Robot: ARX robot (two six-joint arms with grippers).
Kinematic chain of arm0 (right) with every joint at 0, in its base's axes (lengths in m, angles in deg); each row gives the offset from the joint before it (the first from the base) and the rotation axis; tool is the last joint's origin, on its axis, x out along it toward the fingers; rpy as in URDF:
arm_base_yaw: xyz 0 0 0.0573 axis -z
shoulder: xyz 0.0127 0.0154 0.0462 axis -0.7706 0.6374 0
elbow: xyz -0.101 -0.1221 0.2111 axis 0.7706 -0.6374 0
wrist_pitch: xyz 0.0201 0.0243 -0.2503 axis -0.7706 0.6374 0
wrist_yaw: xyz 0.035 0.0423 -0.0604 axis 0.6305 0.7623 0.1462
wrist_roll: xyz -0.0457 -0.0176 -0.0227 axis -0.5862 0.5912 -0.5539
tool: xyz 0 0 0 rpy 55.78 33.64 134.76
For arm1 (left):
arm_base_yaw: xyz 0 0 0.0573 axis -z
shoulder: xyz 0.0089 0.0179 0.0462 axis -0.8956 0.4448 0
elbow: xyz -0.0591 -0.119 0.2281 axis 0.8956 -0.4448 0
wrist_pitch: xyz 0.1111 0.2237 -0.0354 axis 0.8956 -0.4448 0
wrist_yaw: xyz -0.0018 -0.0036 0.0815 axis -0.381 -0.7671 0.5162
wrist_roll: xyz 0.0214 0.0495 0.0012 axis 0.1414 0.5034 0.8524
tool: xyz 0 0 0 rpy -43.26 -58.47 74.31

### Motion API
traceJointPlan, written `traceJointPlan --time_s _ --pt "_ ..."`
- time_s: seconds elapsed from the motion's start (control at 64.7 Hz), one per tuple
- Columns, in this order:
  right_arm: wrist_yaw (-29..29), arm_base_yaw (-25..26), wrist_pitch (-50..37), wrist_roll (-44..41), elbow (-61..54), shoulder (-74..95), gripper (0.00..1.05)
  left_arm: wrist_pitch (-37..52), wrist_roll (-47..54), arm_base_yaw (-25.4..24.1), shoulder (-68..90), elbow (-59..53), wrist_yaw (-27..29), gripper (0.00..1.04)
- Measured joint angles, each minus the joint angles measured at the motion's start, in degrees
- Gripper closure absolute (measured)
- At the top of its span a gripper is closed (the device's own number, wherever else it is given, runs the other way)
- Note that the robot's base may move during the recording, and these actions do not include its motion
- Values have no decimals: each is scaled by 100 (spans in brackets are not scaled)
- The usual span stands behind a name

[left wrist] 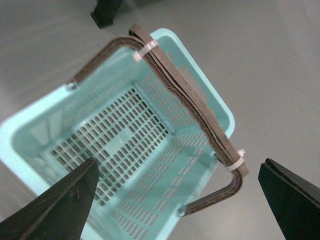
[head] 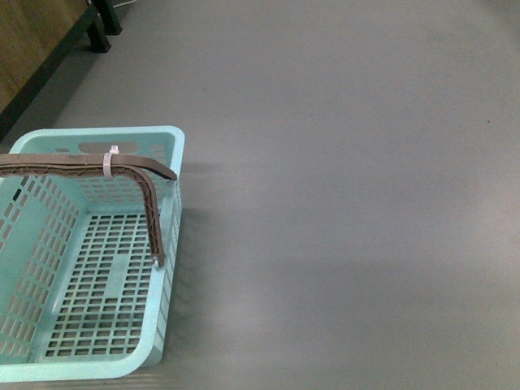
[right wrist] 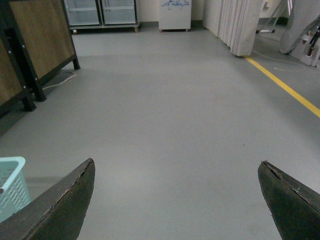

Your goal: Pick lemon and mango into basket

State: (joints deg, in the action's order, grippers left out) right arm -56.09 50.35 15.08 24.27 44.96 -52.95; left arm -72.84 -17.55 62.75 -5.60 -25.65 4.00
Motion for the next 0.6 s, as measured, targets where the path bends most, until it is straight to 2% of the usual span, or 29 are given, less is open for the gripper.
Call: traceJointPlan --time_s 0.108,0.201,0.448,0.603 --pt "0 0 0 0 2 0 9 1567 -1025 9 2282 555 -254 7" --pt "2 0 0 0 0 0 9 2142 -1333 114 3528 1049 -348 7" --pt "0 0 0 0 2 0 9 2546 -1823 94 5676 2404 -490 7" --pt "2 0 0 0 0 0 9 2597 -1864 4 6356 3003 -514 7"
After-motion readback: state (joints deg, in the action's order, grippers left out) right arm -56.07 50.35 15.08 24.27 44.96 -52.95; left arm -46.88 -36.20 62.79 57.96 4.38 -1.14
